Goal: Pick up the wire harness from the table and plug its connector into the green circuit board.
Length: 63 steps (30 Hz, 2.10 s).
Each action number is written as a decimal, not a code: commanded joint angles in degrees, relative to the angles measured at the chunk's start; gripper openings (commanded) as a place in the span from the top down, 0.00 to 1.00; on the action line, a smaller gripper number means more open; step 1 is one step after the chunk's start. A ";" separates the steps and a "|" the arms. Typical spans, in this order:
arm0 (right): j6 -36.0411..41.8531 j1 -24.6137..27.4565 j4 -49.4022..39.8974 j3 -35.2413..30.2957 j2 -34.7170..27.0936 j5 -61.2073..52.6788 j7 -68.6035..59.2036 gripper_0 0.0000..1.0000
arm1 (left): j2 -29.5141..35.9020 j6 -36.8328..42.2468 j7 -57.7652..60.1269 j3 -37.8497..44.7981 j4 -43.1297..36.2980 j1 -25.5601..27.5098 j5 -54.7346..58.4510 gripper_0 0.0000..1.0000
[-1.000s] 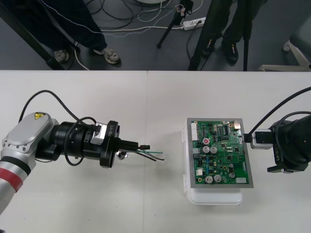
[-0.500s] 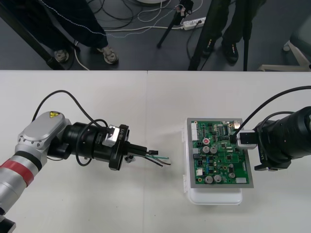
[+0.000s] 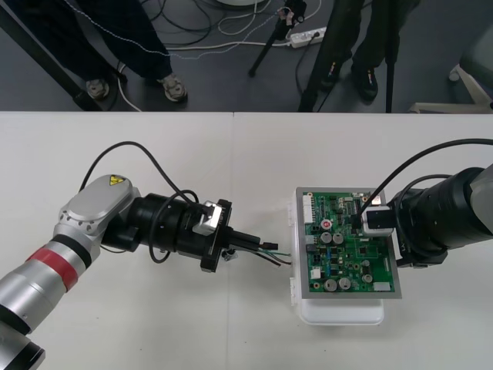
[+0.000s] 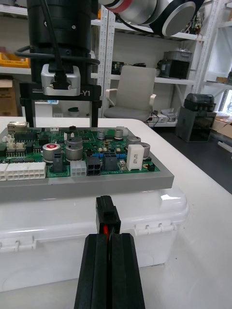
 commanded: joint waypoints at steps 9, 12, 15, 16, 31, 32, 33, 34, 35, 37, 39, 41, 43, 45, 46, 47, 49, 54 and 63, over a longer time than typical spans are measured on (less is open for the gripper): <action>-0.27 -1.85 -0.20 1.43 1.78 -0.15 0.37 0.00 | -3.66 6.19 1.26 -3.53 -0.41 -4.30 -0.05 1.00; -0.27 -1.59 -0.20 1.43 2.05 0.38 0.37 0.00 | -4.36 6.72 1.52 -3.70 -0.41 -4.65 -0.05 1.00; -0.27 -1.59 -0.20 1.61 2.31 0.73 0.46 0.00 | -4.71 7.24 1.79 -4.14 -0.41 -4.83 -0.05 1.00; -0.27 -1.59 -0.20 1.61 2.49 0.99 0.46 0.00 | -4.71 7.51 1.87 -4.32 -0.41 -5.00 -0.05 1.00; -0.27 -1.59 -0.20 1.61 3.01 1.96 -0.07 0.00 | -4.71 8.30 2.22 -5.99 -0.41 -5.71 -0.05 1.00; -0.27 -1.59 -0.20 1.61 3.01 2.05 -0.07 0.00 | -4.80 8.30 2.14 -6.08 -0.41 -5.62 -0.05 1.00; -0.27 -1.59 -0.20 1.61 2.93 1.96 -0.07 0.00 | -4.71 8.30 2.22 -6.08 -0.41 -5.71 -0.05 1.00; -0.27 -1.59 -0.20 1.61 2.93 1.96 -0.07 0.00 | -4.71 8.30 2.22 -6.08 -0.41 -5.71 -0.05 1.00; -0.27 -1.59 -0.12 1.61 2.93 1.96 0.02 0.00 | -4.71 8.30 2.14 -6.25 -0.41 -5.62 -0.05 1.00; -0.27 -1.59 -0.20 1.61 3.01 2.05 -0.07 0.00 | -4.71 8.30 2.14 -6.43 -0.41 -5.62 -0.05 1.00; -0.27 -1.68 -0.20 1.61 3.01 1.96 0.02 0.00 | -4.71 8.21 2.05 -6.43 -0.41 -5.62 0.04 1.00; -0.27 -1.59 -0.20 1.61 3.01 1.96 0.11 0.00 | -4.71 8.30 1.96 -6.43 -0.41 -5.62 -0.05 1.00; -0.27 -1.59 -0.20 1.61 3.01 1.96 0.11 0.00 | -4.71 8.21 2.05 -6.43 -0.41 -5.62 -0.05 1.00; -0.27 -1.59 -0.20 1.61 3.01 1.87 0.20 0.00 | -4.71 8.21 1.96 -6.60 -0.41 -5.53 -0.05 1.00; -0.27 -1.59 -0.20 1.61 3.01 1.78 0.11 0.00 | -4.71 8.30 1.96 -6.60 -0.41 -5.53 -0.05 1.00; -0.27 -1.59 -0.20 1.61 3.01 1.78 0.11 0.00 | -4.71 8.21 1.96 -6.60 -0.41 -5.53 -0.05 1.00; -0.27 -1.59 -0.20 1.61 3.01 1.69 0.11 0.00 | -4.71 8.21 1.96 -6.69 -0.41 -5.53 -0.05 1.00; -0.27 -1.59 -0.20 1.61 2.93 1.61 0.20 0.00 | -4.62 7.95 1.87 -6.96 -0.41 -5.44 -0.05 1.00; -0.27 -1.59 -0.20 1.61 3.01 1.52 0.11 0.00 | -3.57 6.63 1.87 -6.96 -0.41 -5.44 0.39 1.00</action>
